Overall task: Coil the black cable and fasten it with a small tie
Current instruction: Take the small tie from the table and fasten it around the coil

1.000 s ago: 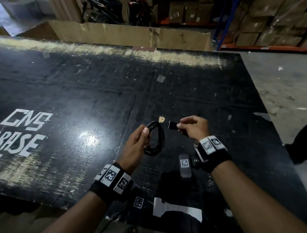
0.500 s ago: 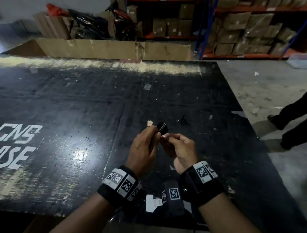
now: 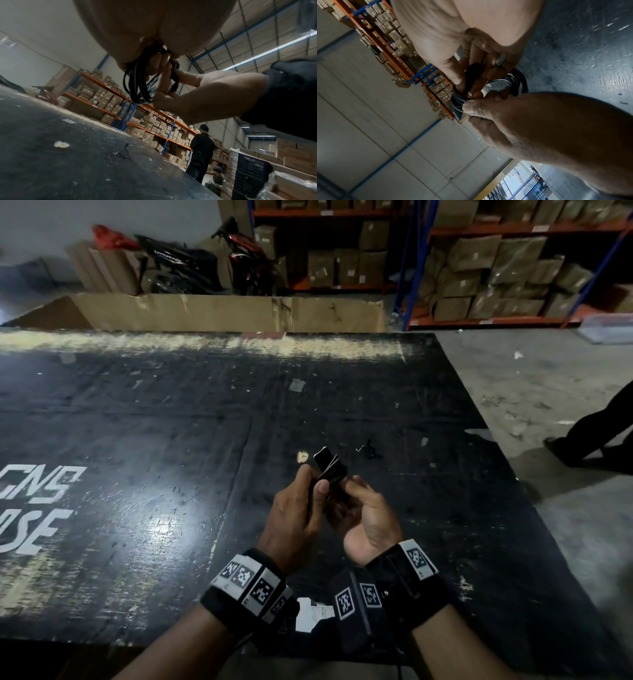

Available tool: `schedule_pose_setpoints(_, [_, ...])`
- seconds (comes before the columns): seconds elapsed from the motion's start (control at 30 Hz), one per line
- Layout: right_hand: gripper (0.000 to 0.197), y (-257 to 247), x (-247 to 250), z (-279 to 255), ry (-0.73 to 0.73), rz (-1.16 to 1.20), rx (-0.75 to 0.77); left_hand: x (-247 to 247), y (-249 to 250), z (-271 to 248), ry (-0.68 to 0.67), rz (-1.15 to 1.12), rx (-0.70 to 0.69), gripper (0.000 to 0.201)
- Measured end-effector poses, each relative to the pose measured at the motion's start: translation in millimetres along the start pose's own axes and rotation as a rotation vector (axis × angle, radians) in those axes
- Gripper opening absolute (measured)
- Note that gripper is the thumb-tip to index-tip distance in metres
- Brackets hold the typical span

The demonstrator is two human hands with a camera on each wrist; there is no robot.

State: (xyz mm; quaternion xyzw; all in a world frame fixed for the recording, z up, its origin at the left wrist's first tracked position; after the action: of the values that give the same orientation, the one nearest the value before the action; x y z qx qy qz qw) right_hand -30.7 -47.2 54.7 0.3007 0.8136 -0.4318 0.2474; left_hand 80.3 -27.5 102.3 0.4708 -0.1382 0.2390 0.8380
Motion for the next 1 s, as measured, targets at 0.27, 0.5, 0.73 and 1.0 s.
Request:
schedule_pose_setpoints(0.27, [0.027, -6, -3, -2, -0.029, 0.01, 0.011, 2, 0, -1, 0.099, -0.155, 0.131, 0.02])
schedule_pose_setpoints(0.5, [0.02, -19, -4, -8, -0.065, -0.069, 0.157, 8, 6, 4, 0.089, -0.069, 0.044, 0.02])
schedule_pose_setpoints(0.73, [0.013, -56, -20, -37, -0.134, -0.91, 0.805, 12, 4, 7, 0.055, -0.081, 0.122, 0.018])
schedule_pose_setpoints(1.0, [0.007, -72, -33, -62, -0.196, -1.409, 1.444, 12, 1, 13, -0.052, -0.1, 0.145, 0.016])
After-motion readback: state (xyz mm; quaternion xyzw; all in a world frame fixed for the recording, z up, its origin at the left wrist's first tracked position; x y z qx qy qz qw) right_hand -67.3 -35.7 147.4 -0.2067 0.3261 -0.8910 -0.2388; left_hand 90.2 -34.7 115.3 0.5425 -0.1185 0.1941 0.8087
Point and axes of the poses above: each hand's wrist, its own z-axis towards the middle knuckle, its own x-axis out of the back of the hand, y = z × x, the point moved 7 cm from there along z, towards the middle knuckle, and after that the axes turned 1 degree about y, right-handed, at the moved point
